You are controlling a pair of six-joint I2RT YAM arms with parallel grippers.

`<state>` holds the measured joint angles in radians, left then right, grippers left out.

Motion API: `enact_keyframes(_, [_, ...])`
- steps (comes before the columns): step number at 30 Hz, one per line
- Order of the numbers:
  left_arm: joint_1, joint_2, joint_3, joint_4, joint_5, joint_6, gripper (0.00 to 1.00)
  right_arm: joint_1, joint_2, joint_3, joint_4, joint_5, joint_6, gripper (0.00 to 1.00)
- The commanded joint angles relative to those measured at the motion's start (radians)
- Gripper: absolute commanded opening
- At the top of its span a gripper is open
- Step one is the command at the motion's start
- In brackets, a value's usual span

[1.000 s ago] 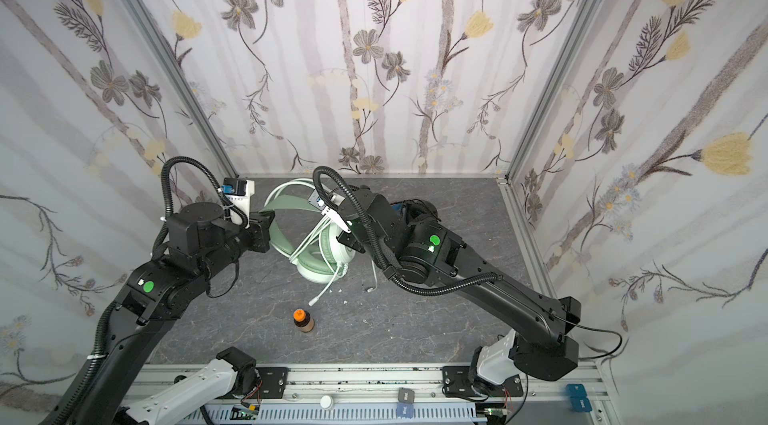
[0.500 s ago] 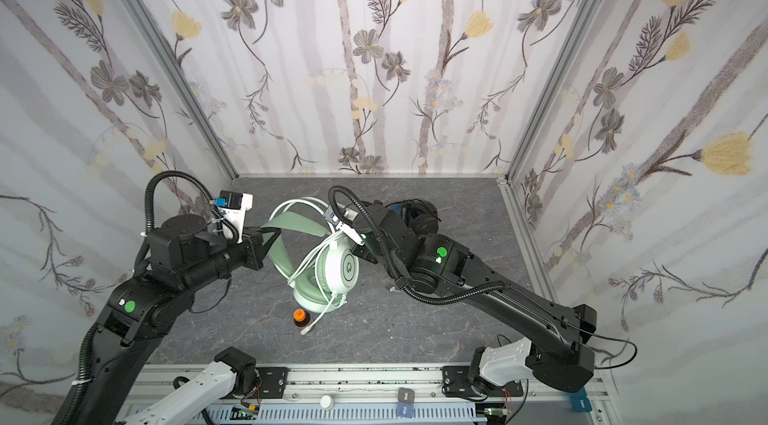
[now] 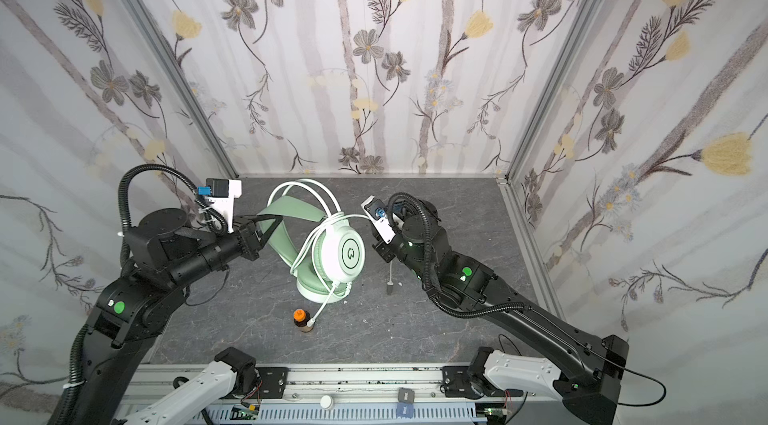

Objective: Wrap the headphones

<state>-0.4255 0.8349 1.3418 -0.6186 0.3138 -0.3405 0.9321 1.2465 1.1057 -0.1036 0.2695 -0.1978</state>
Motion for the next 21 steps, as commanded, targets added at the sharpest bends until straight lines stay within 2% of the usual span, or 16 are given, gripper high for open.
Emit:
enact_keyframes(1, [0.002,0.012,0.042,0.142,0.041,-0.092,0.00,-0.022,-0.004,-0.041,0.218,-0.094,0.102,0.26])
enact_keyframes(10, [0.005,0.061,0.143,0.233,0.054,-0.242,0.00,-0.050,0.085,-0.062,0.338,-0.177,0.162,0.19])
enact_keyframes(16, [0.004,0.081,0.185,0.245,0.019,-0.284,0.00,-0.056,0.116,-0.116,0.491,-0.230,0.234,0.23])
enact_keyframes(21, [0.004,0.099,0.222,0.248,0.003,-0.292,0.00,-0.059,0.177,-0.136,0.547,-0.272,0.282,0.23])
